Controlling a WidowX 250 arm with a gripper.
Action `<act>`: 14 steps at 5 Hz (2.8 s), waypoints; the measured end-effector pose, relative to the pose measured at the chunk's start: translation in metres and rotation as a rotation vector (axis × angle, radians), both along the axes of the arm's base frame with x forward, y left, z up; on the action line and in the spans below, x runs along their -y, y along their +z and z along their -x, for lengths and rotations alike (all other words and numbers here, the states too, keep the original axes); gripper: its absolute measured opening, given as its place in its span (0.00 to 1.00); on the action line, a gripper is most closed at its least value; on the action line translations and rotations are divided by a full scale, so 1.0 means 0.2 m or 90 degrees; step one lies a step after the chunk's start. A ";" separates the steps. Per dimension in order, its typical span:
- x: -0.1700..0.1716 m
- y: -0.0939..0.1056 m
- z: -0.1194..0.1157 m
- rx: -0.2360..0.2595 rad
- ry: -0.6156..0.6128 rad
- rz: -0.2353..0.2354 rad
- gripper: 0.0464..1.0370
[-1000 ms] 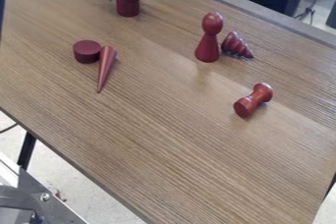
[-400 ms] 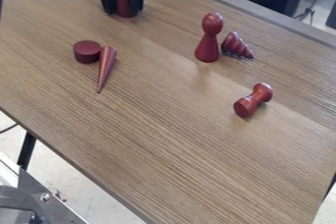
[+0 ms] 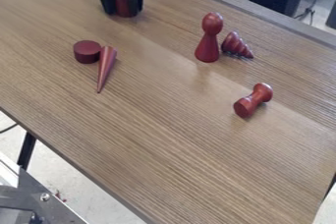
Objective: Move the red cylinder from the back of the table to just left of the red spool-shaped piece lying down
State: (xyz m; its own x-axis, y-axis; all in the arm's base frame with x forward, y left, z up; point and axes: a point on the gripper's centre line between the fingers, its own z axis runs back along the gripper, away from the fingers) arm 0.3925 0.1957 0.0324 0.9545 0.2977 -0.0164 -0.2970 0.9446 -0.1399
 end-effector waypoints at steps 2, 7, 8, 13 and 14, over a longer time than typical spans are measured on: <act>0.08 0.23 0.00 0.045 0.016 -0.086 0.73; 0.53 0.18 0.23 0.003 -0.006 -0.016 0.73; 0.67 0.12 0.29 -0.004 -0.023 0.032 0.73; 1.14 0.07 0.32 0.011 -0.293 0.016 0.73; 1.12 0.03 0.34 0.003 -0.235 -0.013 0.73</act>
State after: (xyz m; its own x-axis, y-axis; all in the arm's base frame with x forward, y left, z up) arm 0.3253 -0.0276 0.0378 0.9977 -0.0665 -0.0087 0.0650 0.9905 -0.1210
